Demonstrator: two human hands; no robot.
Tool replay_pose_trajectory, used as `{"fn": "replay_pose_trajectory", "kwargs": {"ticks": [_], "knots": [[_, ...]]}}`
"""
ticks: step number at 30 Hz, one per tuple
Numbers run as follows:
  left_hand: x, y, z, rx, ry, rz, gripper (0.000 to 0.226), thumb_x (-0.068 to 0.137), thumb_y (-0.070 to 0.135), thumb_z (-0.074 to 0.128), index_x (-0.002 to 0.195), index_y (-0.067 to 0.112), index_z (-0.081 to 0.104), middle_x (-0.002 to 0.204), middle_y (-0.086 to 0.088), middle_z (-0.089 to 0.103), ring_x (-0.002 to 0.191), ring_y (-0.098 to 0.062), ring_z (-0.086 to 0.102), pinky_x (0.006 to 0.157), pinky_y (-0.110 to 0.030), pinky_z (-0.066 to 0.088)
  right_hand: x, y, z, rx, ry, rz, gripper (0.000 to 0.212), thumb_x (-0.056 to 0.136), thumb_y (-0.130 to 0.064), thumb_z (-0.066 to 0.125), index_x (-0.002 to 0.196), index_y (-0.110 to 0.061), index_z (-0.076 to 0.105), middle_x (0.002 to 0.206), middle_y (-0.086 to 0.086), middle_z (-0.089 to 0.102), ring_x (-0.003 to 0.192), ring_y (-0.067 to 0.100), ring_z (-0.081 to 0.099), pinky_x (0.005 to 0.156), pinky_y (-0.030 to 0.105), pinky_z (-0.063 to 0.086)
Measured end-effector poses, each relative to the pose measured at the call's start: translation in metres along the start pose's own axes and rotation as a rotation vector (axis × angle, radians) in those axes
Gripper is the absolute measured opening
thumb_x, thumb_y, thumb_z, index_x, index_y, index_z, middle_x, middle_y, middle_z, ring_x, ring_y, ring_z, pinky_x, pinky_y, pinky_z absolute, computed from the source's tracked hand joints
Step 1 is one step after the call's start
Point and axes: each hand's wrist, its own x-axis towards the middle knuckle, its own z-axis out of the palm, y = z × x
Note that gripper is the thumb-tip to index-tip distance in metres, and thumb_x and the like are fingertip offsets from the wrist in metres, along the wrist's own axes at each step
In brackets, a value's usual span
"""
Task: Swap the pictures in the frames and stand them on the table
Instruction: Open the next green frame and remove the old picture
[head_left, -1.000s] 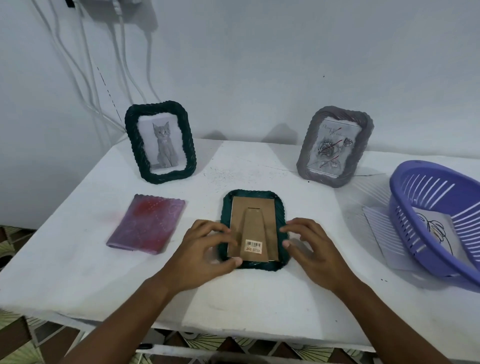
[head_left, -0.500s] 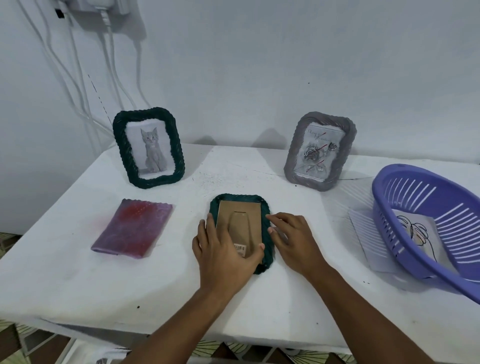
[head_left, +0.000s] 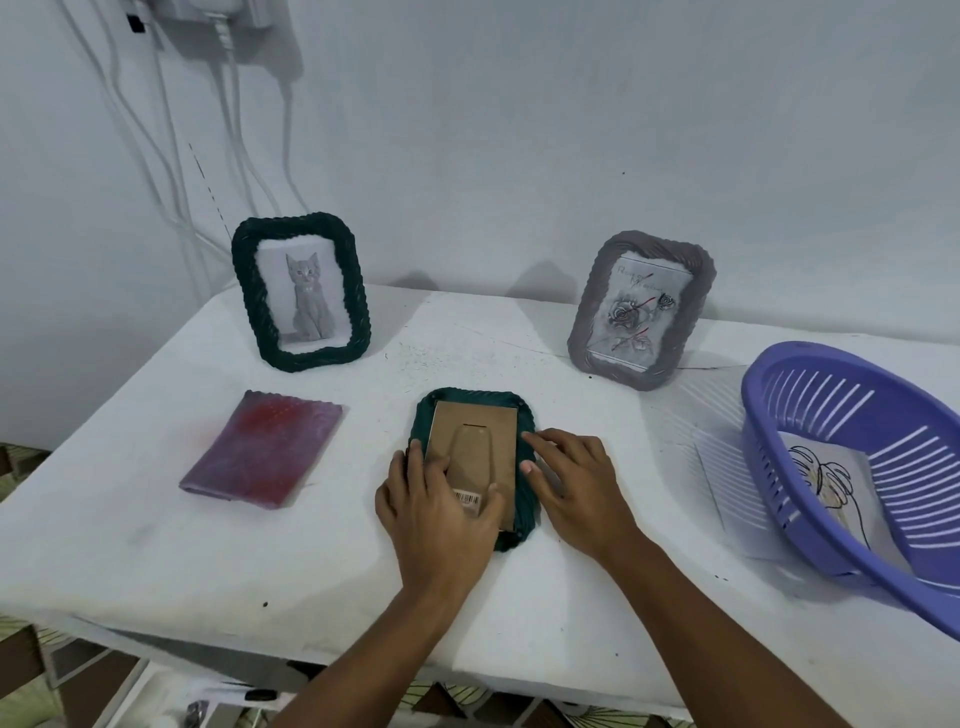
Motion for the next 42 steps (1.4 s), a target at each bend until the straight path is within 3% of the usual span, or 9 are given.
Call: {"fn": "replay_pose_trajectory", "kwargs": {"ticks": [8,14,20,25,29,34,38,42], "knots": [[-0.001,0.003,-0.002,-0.095,0.009,-0.012,0.058,0.069,0.052,0.058,0.11,0.012,0.059,0.14,-0.005,0.047,0.137,-0.023,0.027,0.109,-0.043,0.018,-0.001,-0.001,0.0,-0.034,-0.006,-0.016,0.049,0.095,-0.049,0.031,0.132,-0.026,0.054,0.126,-0.005,0.056,0.111,0.021,0.046,0.09,0.034,0.041],[-0.001,0.007,-0.011,-0.214,0.034,-0.022,0.059,0.067,0.055,0.055,0.109,0.014,0.057,0.14,-0.002,0.048,0.135,-0.02,0.031,0.109,-0.042,0.022,-0.001,-0.002,-0.003,-0.039,-0.012,-0.009,0.05,0.095,-0.049,0.03,0.134,-0.026,0.051,0.128,-0.006,0.055,0.111,0.02,0.044,0.09,0.035,0.042],[0.004,0.014,-0.029,-0.432,0.063,-0.056,0.053,0.067,0.042,0.07,0.109,0.013,0.055,0.137,0.001,0.048,0.125,-0.013,0.038,0.103,-0.045,0.038,0.0,-0.002,-0.003,-0.054,-0.049,-0.002,0.05,0.095,-0.051,0.026,0.136,-0.03,0.047,0.13,-0.009,0.052,0.115,0.02,0.044,0.093,0.035,0.04],[0.018,0.007,-0.05,-0.55,0.079,-0.111,0.052,0.072,0.031,0.076,0.116,0.016,0.053,0.14,0.004,0.041,0.125,-0.015,0.04,0.099,-0.037,0.045,0.0,0.0,-0.002,-0.058,-0.058,-0.005,0.045,0.096,-0.049,0.026,0.134,-0.037,0.047,0.128,-0.01,0.052,0.113,0.019,0.045,0.092,0.033,0.039],[0.04,-0.013,-0.063,-0.523,0.104,-0.137,0.056,0.069,0.04,0.075,0.115,0.018,0.051,0.138,0.004,0.043,0.119,-0.019,0.048,0.091,-0.044,0.051,0.0,-0.001,-0.002,-0.061,-0.036,-0.012,0.042,0.096,-0.044,0.029,0.129,-0.036,0.054,0.124,-0.009,0.055,0.109,0.018,0.045,0.088,0.03,0.037],[0.052,-0.047,-0.069,-0.444,0.083,-0.176,0.05,0.061,0.052,0.067,0.101,0.034,0.043,0.118,0.001,0.056,0.106,-0.023,0.055,0.085,-0.049,0.051,-0.001,0.003,0.0,-0.022,0.039,0.032,0.045,0.093,-0.04,0.031,0.123,-0.026,0.062,0.121,-0.004,0.06,0.105,0.023,0.048,0.088,0.029,0.035],[0.051,-0.063,-0.063,-0.334,0.057,-0.186,0.051,0.065,0.041,0.074,0.103,0.019,0.049,0.11,-0.003,0.058,0.108,-0.024,0.051,0.086,-0.051,0.049,-0.002,0.003,-0.002,-0.001,0.076,0.06,0.049,0.092,-0.038,0.031,0.121,-0.017,0.064,0.118,0.001,0.062,0.105,0.025,0.049,0.093,0.025,0.03],[0.048,-0.073,-0.057,-0.261,0.014,-0.157,0.054,0.063,0.045,0.073,0.102,0.013,0.054,0.104,-0.002,0.06,0.105,-0.023,0.05,0.086,-0.051,0.048,-0.003,0.001,-0.001,-0.022,0.094,0.083,0.048,0.091,-0.037,0.032,0.119,-0.015,0.065,0.117,0.002,0.063,0.103,0.026,0.05,0.092,0.026,0.032]]}}
